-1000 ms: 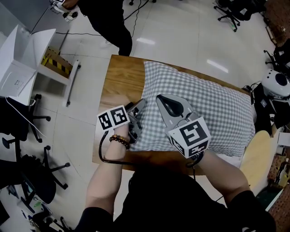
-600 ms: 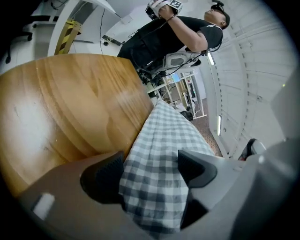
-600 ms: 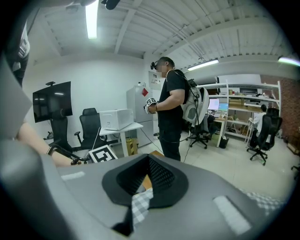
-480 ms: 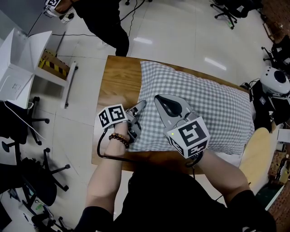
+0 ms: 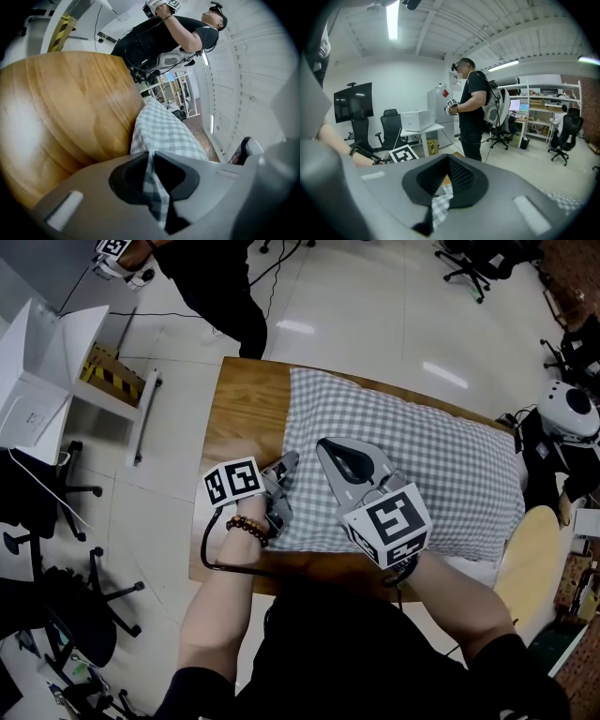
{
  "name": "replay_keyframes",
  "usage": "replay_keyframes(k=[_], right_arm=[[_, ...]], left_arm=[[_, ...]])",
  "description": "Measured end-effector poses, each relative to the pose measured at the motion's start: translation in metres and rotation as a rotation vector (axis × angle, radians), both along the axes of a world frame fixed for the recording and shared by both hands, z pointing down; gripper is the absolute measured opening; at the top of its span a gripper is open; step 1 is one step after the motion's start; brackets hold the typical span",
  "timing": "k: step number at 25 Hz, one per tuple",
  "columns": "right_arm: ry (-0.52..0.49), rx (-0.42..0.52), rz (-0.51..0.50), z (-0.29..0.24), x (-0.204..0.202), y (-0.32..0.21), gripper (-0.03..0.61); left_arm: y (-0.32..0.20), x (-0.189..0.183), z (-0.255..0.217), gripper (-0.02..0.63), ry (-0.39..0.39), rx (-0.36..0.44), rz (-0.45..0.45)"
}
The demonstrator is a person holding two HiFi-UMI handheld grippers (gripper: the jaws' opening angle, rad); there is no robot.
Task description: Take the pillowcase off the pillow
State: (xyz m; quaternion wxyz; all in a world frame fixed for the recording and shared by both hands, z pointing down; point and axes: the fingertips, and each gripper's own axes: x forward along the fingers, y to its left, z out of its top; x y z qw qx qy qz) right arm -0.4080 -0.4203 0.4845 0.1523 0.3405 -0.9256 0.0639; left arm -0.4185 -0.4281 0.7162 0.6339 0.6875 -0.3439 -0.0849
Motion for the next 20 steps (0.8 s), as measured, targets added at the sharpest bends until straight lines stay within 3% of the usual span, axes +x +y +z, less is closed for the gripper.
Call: replay_keyframes(k=[3,16,20], right_arm=[[-0.002,0.005,0.0,-0.003,0.002,0.004,0.002],[0.006,0.056,0.03,-0.022,0.031,0.045,0.002],[0.002,0.077,0.036,-0.027,0.047,0.059,0.002]], left_arm=[[0.0,-0.001,-0.012,0.009,-0.063,0.053,0.005],[0.023,0.011,-0.063,0.008,-0.366,0.263,0.033],[0.035,0.02,-0.068,0.006,-0.438,0.278,0.029]])
